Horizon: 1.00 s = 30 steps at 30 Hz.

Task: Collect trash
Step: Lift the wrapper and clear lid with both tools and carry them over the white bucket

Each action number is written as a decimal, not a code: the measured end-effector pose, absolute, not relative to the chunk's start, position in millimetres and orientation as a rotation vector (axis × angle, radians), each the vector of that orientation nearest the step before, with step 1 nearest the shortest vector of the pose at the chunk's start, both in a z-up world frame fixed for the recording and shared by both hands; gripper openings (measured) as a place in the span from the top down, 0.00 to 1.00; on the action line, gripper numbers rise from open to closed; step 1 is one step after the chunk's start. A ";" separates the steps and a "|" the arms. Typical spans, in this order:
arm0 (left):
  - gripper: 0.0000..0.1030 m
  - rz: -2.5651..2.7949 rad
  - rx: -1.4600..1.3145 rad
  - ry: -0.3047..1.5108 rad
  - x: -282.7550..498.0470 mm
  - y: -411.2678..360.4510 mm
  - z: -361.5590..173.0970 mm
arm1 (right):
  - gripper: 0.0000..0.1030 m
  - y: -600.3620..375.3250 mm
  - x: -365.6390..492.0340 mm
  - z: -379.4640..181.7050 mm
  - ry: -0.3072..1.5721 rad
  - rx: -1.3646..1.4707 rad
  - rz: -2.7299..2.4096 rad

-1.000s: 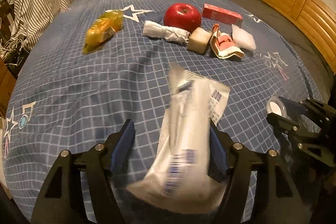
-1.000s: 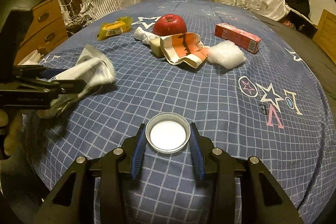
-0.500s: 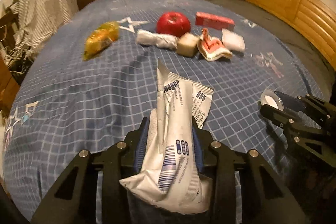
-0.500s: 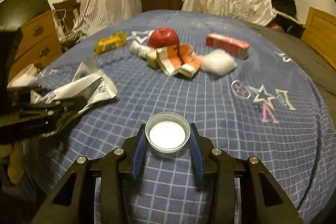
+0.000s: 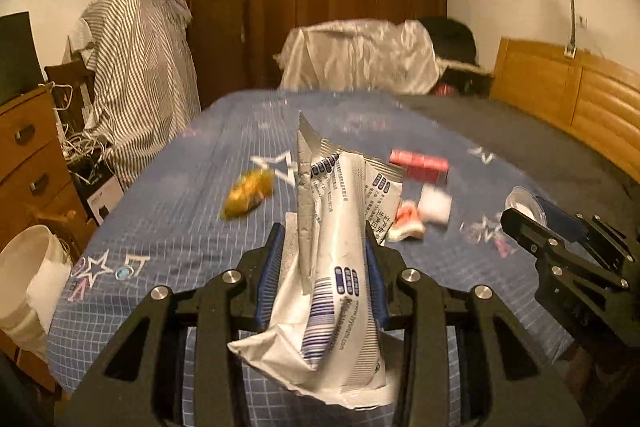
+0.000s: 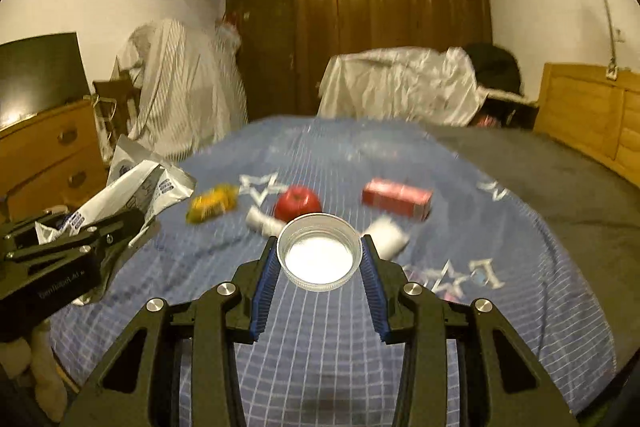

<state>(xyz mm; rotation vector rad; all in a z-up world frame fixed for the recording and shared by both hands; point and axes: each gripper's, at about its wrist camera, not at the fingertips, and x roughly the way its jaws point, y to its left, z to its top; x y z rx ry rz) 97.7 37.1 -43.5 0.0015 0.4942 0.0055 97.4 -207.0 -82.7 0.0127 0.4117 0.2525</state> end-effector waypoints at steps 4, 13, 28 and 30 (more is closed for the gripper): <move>0.65 0.011 -0.020 0.430 91.0 31.9 -29.9 | 0.60 -213.1 82.4 -59.5 0.332 0.006 0.223; 0.65 -0.001 -0.029 0.365 74.8 23.3 -14.9 | 0.60 -223.8 59.8 -26.6 0.254 0.022 0.226; 0.65 0.013 -0.045 0.363 67.9 33.3 -8.3 | 0.60 -223.4 53.8 -14.4 0.256 0.013 0.252; 0.65 0.020 -0.044 0.363 67.4 35.7 -6.6 | 0.60 -219.6 57.0 -14.1 0.258 0.009 0.262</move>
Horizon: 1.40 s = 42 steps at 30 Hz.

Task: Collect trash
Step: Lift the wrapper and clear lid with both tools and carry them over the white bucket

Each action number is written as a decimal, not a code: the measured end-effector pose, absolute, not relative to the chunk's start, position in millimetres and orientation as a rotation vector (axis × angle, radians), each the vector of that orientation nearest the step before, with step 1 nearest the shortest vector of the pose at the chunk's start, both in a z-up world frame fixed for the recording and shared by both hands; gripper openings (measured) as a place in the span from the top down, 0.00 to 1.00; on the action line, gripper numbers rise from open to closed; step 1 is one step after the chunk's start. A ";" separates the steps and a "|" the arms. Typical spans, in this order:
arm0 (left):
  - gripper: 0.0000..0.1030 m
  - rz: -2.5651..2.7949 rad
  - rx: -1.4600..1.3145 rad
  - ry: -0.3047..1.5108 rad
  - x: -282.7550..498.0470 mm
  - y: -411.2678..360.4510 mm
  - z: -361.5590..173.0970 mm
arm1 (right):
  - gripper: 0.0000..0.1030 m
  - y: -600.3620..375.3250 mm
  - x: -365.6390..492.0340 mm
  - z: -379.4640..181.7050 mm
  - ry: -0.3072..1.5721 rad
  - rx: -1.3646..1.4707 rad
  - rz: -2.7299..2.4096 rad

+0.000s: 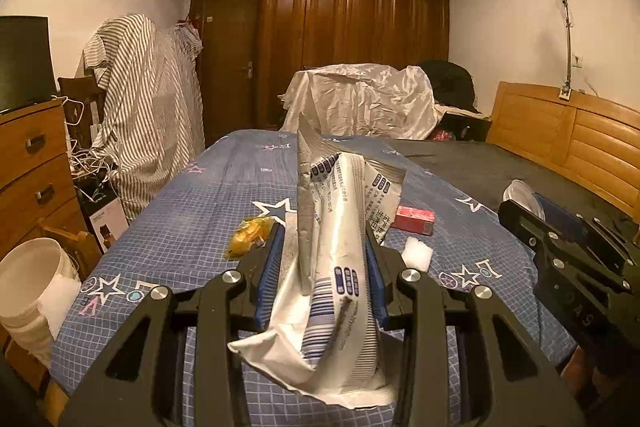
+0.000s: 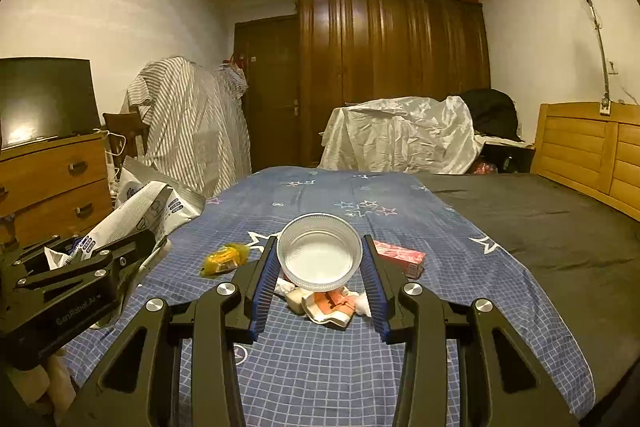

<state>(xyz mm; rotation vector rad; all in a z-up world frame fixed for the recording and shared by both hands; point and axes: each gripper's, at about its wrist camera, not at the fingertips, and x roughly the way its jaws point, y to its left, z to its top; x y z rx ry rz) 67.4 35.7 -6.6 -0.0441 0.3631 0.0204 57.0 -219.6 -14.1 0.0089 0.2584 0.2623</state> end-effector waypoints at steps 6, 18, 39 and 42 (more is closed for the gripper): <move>0.65 0.077 -0.049 0.363 67.6 60.0 1.4 | 0.60 -198.5 72.7 -12.3 0.273 -0.007 0.322; 0.65 0.213 -0.067 0.384 66.9 130.7 10.3 | 0.60 -102.3 101.6 3.4 0.300 -0.055 0.498; 0.65 0.506 -0.157 0.397 30.9 291.6 30.7 | 0.60 120.7 115.4 42.7 0.350 -0.136 0.799; 0.65 0.547 -0.167 0.403 22.2 315.8 34.2 | 0.60 156.0 116.1 51.4 0.354 -0.150 0.839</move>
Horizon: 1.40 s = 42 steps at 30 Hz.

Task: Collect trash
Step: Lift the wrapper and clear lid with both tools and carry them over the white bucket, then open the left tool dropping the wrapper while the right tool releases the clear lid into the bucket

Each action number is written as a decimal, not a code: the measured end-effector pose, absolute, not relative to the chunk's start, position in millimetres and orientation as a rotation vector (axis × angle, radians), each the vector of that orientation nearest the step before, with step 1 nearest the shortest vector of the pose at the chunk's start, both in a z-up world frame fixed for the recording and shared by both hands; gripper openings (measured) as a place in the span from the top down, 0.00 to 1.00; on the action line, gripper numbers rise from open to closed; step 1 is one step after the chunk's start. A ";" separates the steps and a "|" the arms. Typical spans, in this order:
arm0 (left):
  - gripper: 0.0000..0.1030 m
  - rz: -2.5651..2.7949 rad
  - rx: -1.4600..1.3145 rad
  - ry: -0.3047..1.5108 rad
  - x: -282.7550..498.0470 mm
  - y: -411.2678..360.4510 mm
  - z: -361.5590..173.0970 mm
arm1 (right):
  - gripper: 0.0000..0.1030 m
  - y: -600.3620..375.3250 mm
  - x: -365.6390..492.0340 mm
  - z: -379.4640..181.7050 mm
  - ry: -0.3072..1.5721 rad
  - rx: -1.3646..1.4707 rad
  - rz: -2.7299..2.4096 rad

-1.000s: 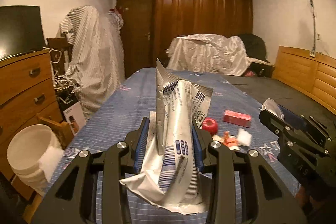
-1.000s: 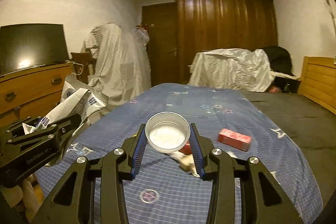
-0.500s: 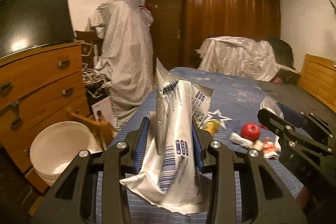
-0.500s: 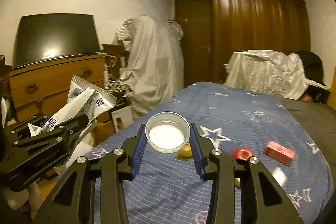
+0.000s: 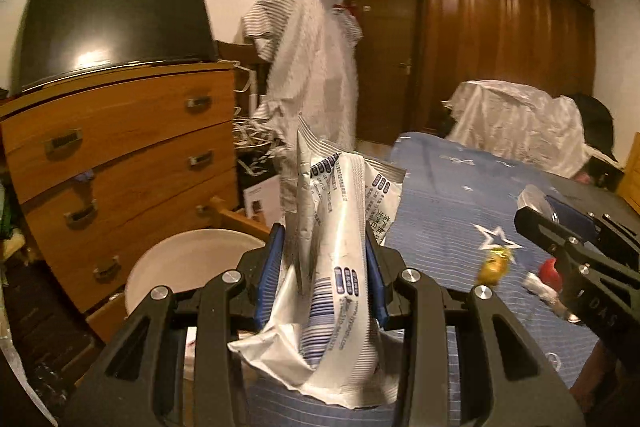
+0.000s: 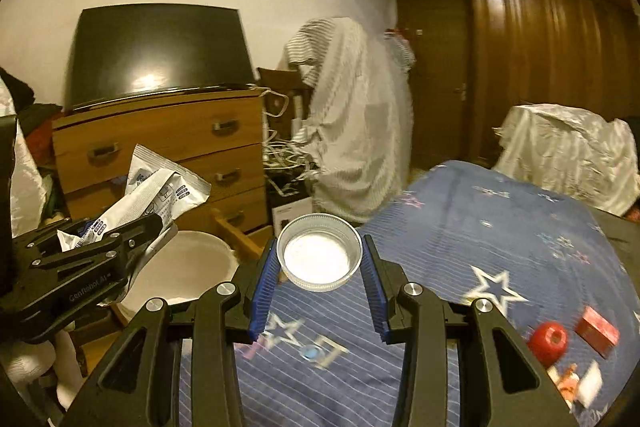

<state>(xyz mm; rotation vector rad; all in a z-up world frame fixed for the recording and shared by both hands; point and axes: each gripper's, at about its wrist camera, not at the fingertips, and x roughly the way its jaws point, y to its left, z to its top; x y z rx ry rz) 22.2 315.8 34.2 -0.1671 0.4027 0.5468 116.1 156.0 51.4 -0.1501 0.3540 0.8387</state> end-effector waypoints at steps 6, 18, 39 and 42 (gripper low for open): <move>0.65 0.606 -0.189 0.423 13.6 359.0 34.8 | 0.60 234.3 115.8 66.0 0.372 -0.198 0.919; 0.65 0.671 -0.281 0.566 5.7 445.9 12.8 | 0.60 400.6 128.5 64.1 0.572 -0.355 1.114; 0.65 0.656 -0.395 0.834 28.0 530.6 -55.4 | 0.60 494.2 172.1 -36.7 0.916 -0.522 1.187; 0.65 0.660 -0.400 0.834 29.1 535.6 -57.4 | 0.59 496.0 174.0 -40.1 0.922 -0.530 1.189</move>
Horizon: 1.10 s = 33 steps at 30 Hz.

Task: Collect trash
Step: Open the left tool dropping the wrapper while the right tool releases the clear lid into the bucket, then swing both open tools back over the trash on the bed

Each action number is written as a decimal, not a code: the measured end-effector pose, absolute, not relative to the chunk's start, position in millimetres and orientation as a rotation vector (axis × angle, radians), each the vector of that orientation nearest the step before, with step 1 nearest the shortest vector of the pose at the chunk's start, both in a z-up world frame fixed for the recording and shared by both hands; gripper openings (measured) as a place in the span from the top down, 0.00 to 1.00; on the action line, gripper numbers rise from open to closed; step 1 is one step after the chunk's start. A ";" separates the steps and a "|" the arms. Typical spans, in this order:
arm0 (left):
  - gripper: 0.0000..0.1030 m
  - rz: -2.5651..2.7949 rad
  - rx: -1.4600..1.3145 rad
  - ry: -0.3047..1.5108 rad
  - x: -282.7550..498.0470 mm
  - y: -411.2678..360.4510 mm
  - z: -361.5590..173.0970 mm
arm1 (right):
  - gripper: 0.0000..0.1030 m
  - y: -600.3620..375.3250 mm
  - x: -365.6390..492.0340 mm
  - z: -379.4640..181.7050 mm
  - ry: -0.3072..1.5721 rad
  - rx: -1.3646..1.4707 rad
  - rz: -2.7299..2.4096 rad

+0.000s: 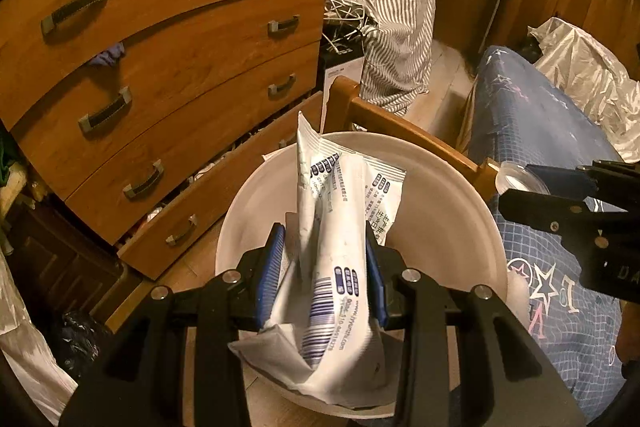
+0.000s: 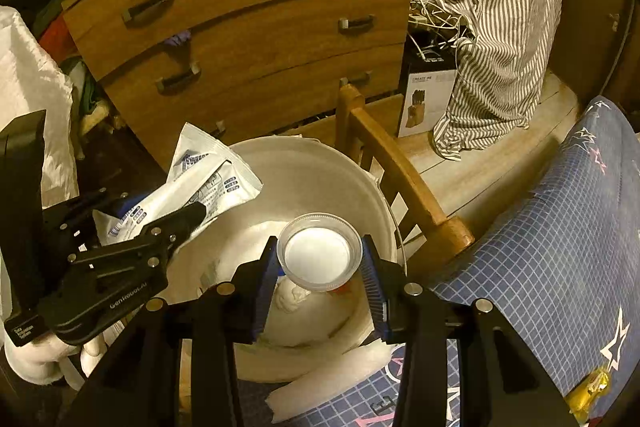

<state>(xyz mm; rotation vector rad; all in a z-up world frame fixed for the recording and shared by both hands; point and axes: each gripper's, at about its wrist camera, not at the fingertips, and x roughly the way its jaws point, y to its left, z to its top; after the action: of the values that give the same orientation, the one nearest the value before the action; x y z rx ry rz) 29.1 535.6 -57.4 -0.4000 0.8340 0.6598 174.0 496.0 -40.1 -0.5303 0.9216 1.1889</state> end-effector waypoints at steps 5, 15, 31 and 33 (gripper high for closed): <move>0.65 0.666 -0.400 0.834 31.1 539.4 -57.8 | 0.60 495.9 178.2 -42.7 0.928 -0.533 1.190; 0.51 0.671 -0.402 0.839 33.5 543.2 -59.6 | 0.52 494.2 179.9 -43.5 0.928 -0.522 1.202; 0.38 0.693 -0.386 0.824 27.2 538.5 -59.0 | 0.35 461.5 191.6 -35.2 0.919 -0.414 1.199; 0.38 0.685 -0.381 0.816 26.7 532.0 -56.4 | 0.35 450.3 190.7 -34.9 0.915 -0.393 1.199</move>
<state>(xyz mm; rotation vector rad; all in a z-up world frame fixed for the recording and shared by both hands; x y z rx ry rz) 26.7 532.0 -56.4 -0.3813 0.8165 0.6854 190.7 450.3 -34.9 -0.3927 0.9154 1.1988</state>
